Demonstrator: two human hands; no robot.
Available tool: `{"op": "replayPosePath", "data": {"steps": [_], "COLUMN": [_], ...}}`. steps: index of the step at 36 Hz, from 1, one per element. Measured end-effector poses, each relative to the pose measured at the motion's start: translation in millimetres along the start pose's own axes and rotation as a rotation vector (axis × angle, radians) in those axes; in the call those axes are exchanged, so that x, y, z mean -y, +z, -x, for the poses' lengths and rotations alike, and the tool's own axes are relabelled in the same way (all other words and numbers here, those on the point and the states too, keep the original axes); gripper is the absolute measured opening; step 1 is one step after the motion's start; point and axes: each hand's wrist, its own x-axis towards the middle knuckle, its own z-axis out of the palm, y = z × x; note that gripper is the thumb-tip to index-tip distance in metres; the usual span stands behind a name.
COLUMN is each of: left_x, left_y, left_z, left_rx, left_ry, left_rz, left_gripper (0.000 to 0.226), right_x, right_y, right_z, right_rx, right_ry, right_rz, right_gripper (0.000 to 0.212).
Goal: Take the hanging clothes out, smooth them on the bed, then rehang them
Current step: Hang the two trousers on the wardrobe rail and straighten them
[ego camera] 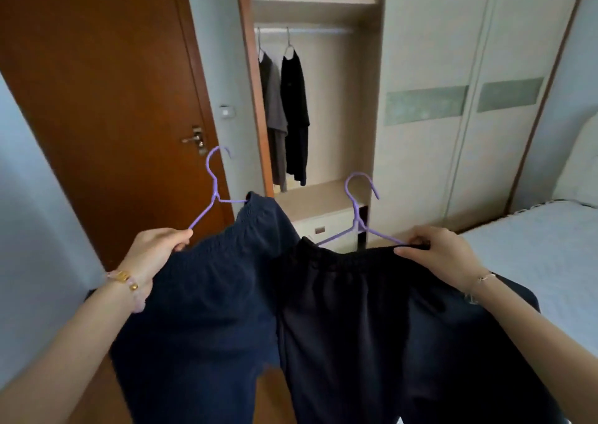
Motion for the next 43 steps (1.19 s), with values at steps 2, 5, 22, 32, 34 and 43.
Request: {"op": "replayPosePath", "data": {"steps": [2,5,22,32,34,43], "left_x": [24,56,137,160,160,157], "left_y": [-24,-55,-136,-102,-89,-25], "left_z": [-13,-28,-161,-339,-376,-516], "left_rx": [-0.018,-0.052,-0.157,-0.063,-0.006,0.248], "left_ry": [0.004,-0.016,-0.072,-0.141,-0.128,-0.091], "left_rz": [-0.054,-0.117,-0.175,-0.178,-0.173,-0.028], "left_gripper": [0.038,0.036,0.040,0.036,0.035,0.036], "right_x": [25,56,130,142,143,132], "right_y": [33,79,166,241,250,278], "right_z": [-14,-28,-185,-347,-379,-491], "right_rx": [0.030,0.080,0.065,0.117,0.121,0.037], "right_ry": [-0.024,-0.035,-0.001,-0.016,-0.006,0.107], "right_rz": [-0.026,-0.094,-0.271,-0.201,-0.185,-0.132], "right_gripper": [0.014,0.015,0.017,0.017,0.016,0.015]}}
